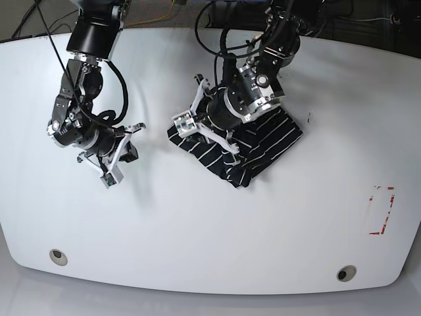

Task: Layout the t-shirt on the table in an organized manner, then fold the t-shirt properly
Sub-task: 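Grasp the shirt edge with the right gripper beside the left gripper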

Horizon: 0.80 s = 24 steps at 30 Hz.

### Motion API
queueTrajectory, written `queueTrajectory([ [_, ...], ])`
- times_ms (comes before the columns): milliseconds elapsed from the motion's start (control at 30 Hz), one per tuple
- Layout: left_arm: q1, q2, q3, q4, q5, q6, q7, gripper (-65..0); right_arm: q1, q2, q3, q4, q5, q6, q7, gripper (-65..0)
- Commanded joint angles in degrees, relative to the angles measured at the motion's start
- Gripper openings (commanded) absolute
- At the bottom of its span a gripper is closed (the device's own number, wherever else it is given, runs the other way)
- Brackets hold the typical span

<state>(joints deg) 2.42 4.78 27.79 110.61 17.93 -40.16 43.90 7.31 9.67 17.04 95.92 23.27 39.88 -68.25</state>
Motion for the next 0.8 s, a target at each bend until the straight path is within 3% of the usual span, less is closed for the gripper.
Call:
queueTrajectory([
  [0, -0.09, 0.46, 0.38, 0.21, 1.28, 0.16, -1.66, -62.7, 0.47, 0.22, -0.03, 1.09, 1.30, 0.12, 1.04, -63.1],
  [433, 0.09, -4.47, -5.68, -1.38, 1.63, 0.16, -1.66, -62.7, -3.49, -0.13, 0.06, 1.18, 1.30, 0.12, 3.33, -63.0],
  [767, 0.09, -8.51, -18.34, -1.11, 1.63, 0.16, -1.66, -62.7, -7.27, 0.04, -0.03, 1.18, 1.48, 0.12, 5.26, -63.0],
])
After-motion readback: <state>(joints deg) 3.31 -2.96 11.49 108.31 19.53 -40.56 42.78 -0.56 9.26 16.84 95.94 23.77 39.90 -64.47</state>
